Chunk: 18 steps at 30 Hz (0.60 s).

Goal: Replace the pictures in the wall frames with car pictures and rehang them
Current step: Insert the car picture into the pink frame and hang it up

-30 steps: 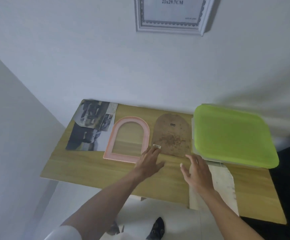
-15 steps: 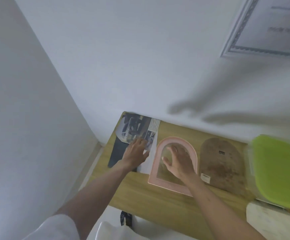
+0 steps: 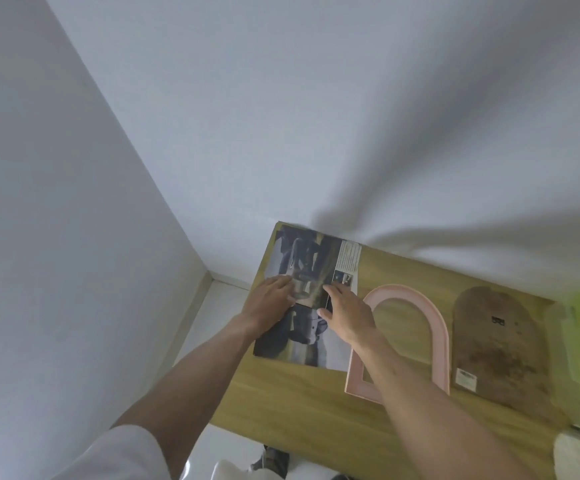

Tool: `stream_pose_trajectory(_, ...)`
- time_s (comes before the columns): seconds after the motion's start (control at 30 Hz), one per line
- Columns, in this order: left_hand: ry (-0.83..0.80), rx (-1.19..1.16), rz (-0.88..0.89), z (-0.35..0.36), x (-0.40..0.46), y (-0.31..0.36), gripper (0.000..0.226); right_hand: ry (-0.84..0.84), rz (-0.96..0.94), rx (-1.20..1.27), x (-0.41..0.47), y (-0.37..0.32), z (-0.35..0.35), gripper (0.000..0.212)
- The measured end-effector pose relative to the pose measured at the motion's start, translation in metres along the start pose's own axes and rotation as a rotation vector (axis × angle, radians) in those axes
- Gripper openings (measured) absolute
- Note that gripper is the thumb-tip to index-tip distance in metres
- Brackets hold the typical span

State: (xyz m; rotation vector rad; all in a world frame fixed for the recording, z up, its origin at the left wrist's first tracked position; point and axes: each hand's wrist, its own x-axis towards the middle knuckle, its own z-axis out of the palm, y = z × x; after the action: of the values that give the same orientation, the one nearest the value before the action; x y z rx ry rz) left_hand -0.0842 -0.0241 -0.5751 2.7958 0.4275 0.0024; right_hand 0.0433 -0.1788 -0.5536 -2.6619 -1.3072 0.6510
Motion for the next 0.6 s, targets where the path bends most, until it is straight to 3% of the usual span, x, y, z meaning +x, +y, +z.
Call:
stream_pose_trajectory(0.23,0.041,0.141,0.181,0.013,-0.001,-0.02,0.009,0.109,-0.067,-0.007,0.001,0.005,0.013,0.036)
stream_pose_trajectory(0.5,0.267,0.084,0.294,-0.017,0.01,-0.009,0.016,0.471,-0.301,-0.05,0.001,-0.012,-0.005,0.029)
stream_pose_trajectory(0.6,0.296,-0.034,0.181,-0.045,0.016,0.0,0.028,0.572,-0.28,0.033,0.0,-0.015,-0.027,0.03)
